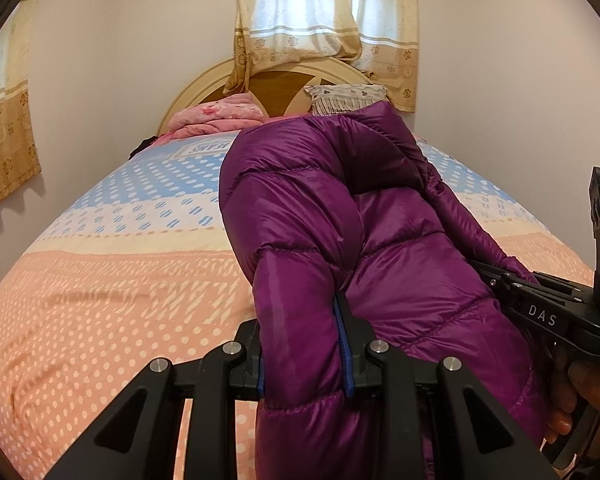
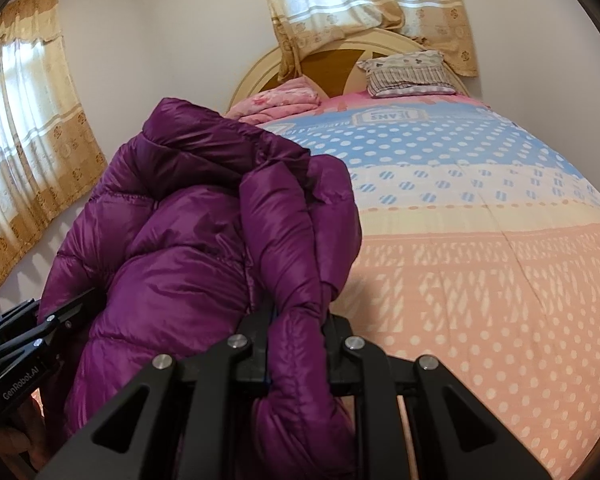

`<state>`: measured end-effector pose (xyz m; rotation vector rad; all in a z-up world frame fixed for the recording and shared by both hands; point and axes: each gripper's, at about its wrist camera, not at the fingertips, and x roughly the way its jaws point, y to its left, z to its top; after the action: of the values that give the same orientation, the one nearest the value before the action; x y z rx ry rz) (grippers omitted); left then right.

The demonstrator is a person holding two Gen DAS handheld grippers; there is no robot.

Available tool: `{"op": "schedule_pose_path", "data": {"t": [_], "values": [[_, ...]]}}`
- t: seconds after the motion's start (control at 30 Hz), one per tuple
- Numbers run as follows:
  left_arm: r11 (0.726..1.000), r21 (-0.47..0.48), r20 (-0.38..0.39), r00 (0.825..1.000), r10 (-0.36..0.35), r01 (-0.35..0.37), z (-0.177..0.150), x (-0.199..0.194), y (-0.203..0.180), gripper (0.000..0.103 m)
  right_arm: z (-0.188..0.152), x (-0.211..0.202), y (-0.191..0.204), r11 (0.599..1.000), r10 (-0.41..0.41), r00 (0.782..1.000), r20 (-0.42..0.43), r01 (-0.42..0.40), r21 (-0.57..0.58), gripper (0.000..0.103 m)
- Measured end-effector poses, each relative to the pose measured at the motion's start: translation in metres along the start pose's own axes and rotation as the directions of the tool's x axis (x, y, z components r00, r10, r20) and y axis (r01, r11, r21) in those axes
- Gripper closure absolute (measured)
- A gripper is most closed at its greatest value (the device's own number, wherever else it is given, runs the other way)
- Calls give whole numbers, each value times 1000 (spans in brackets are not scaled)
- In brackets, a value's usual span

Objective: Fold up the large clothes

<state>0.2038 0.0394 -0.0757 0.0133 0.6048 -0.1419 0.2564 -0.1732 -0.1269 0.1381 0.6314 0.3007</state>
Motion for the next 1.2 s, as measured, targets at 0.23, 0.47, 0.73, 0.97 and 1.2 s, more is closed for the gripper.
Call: {"op": "schedule_pose_path", "data": {"t": [0.23, 0.47, 0.73, 0.97, 1.2], "values": [[999, -32, -8, 1000, 19, -19, -9, -4, 16, 75, 1, 11, 11, 999, 23, 1000, -21, -23, -28, 85], [997, -65, -26, 999, 38, -40, -17, -4, 27, 75, -3, 25, 24, 997, 43, 998, -50, -45, -55, 85], [994, -91, -42, 998, 55, -59, -25, -4, 40, 75, -8, 36, 38, 995, 60, 995, -76, -66, -74, 85], [991, -111, -51, 996, 68, -73, -31, -5, 51, 75, -8, 45, 47, 993, 73, 993, -92, -81, -86, 85], [988, -129, -70, 995, 74, -83, -40, -2, 62, 75, -11, 55, 55, 991, 76, 990, -115, -87, -99, 85]]}}
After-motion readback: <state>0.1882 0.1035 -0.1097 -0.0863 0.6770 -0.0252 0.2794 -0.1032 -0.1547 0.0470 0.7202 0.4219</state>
